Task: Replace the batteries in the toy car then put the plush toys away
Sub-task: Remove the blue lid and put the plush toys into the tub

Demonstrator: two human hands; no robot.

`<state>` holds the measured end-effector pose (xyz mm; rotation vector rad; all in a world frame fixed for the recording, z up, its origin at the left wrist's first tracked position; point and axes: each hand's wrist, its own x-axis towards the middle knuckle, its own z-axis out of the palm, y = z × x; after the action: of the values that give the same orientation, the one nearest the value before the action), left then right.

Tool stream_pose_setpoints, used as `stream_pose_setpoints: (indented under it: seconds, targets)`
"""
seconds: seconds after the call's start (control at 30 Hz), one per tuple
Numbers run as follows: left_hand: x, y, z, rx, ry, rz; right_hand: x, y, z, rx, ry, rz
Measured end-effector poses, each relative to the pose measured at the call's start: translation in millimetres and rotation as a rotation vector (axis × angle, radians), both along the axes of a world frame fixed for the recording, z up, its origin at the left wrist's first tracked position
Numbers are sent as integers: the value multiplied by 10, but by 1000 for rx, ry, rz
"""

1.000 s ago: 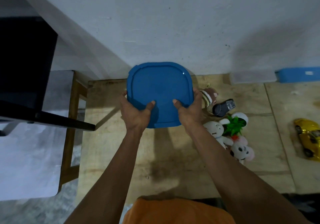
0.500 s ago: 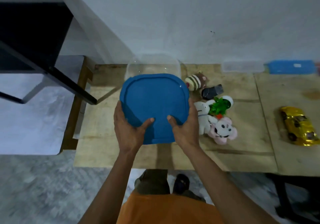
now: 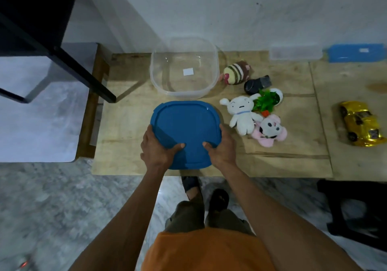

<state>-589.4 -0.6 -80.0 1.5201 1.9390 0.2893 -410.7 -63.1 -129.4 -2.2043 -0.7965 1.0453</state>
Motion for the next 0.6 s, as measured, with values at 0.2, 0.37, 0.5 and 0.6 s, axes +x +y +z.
stream_pose_setpoints:
  seconds: [0.2, 0.37, 0.5, 0.6]
  targets:
    - [-57, 112, -253, -106, 138, -59, -66, 120, 218, -124, -151, 111]
    - [-58, 94, -325, -94, 197, -84, -48, 89, 197, -137, -207, 211]
    - [-48, 100, -311, -110, 201, -96, 14, 48, 209, -26, -169, 230]
    - [15, 105, -258, -53, 210, -118, 119, -22, 296, 134, -126, 41]
